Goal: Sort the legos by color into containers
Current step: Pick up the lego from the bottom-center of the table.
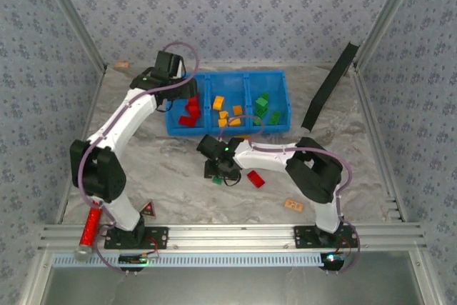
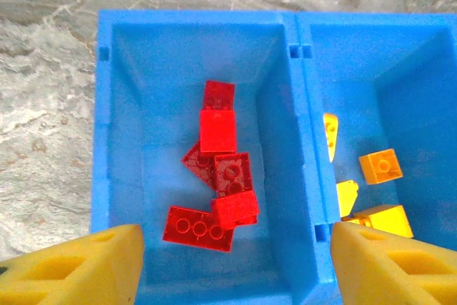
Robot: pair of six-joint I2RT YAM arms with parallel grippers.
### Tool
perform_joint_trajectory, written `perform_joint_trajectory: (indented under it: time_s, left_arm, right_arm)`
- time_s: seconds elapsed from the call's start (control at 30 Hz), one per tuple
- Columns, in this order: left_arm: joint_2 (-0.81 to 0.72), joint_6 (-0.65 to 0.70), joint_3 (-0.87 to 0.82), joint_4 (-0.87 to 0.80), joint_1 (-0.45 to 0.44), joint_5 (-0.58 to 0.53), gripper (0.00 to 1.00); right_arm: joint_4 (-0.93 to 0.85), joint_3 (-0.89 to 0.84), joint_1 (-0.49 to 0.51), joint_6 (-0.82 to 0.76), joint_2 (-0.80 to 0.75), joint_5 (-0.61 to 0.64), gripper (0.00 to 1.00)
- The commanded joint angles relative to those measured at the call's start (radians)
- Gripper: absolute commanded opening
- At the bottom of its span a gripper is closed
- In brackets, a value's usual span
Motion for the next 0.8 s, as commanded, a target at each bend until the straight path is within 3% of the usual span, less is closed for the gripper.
perform_joint_trajectory:
  time_s: [0.0, 0.23, 0.37, 0.53, 0.77]
  left_arm:
    - [-0.072, 0.020, -0.024, -0.008, 0.005, -0.005, 0.71]
    - [-0.150, 0.009, -0.091, -0.043, 0.003, 0.033, 0.72]
    - [-0.248, 0.006, -0.188, -0.095, -0.012, 0.054, 0.72]
    - [-0.385, -0.093, -0.285, -0.181, -0.047, 0.075, 0.72]
    - [-0.548, -0.400, -0.458, -0.169, -0.239, 0.040, 0.72]
  right_arm:
    - [-0.088, 0.032, -0.003, -0.039, 0.031, 0.024, 0.63]
    - [-0.163, 0.077, 0.002, -0.155, 0.069, 0.070, 0.38]
    - [-0.204, 0.070, 0.000, -0.248, 0.017, 0.091, 0.27]
    - [-0.244, 0.065, -0.043, -0.427, -0.145, 0.131, 0.23]
    - [-0.265, 0.119, -0.236, -0.674, -0.331, 0.202, 0.23]
